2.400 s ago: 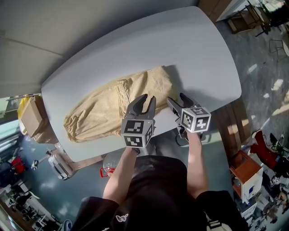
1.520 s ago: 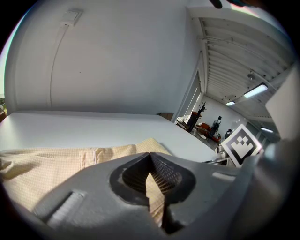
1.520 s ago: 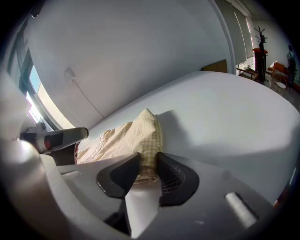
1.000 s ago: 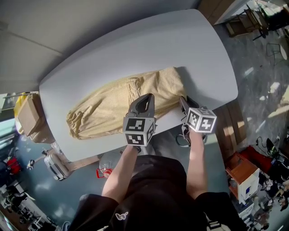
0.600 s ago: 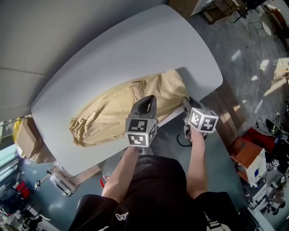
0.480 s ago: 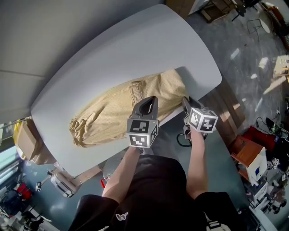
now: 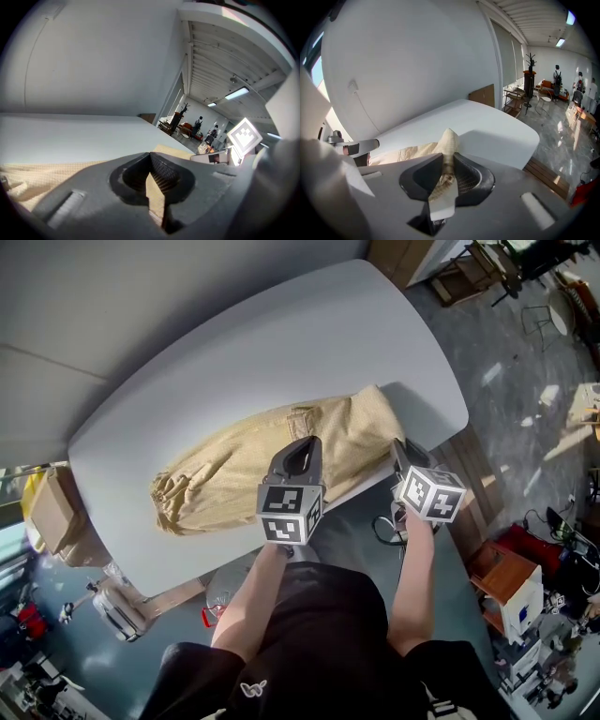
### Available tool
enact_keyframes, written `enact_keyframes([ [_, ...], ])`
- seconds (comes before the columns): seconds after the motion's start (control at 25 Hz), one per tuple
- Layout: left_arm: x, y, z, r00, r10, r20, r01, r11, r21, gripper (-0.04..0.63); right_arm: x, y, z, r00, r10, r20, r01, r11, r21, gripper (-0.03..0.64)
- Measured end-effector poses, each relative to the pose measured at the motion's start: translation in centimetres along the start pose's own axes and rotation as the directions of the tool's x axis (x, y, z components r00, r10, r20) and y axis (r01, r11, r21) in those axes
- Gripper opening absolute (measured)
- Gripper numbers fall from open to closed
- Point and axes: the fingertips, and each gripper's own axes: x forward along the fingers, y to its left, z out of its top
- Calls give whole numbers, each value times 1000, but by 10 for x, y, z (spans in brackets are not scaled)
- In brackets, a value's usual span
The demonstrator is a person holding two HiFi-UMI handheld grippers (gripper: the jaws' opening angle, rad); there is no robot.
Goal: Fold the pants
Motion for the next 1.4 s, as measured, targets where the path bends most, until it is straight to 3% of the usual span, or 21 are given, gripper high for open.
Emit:
enact_keyframes([
  [0.2, -21, 7, 11, 998, 14, 54, -13, 1000, -19, 5, -12, 34, 29, 998, 33, 46, -29, 996, -84, 74],
  [0.48, -64, 48, 14, 989, 96, 113, -87, 993, -82, 5, -32, 91, 59, 991, 77, 113, -49, 971, -233, 71],
  [0.88, -130, 99, 14, 952, 227, 203, -193, 965, -174, 5, -43, 191, 82, 955, 234, 181, -133, 887, -442, 69],
  [1.04, -162, 122, 13, 928, 288, 238, -240, 948, -209, 5, -46, 242, 83, 931, 319, 176, -183, 827, -532, 69],
  [1.2, -198, 142, 7, 899, 352, 261, -290, 925, -247, 5, -49, 296, 72, 905, 401, 142, -231, 743, -629, 69],
  [1.4, -242, 175, -4, 849, 449, 280, -360, 878, -314, 5, -40, 368, 42, 869, 494, 37, -301, 586, -752, 69],
])
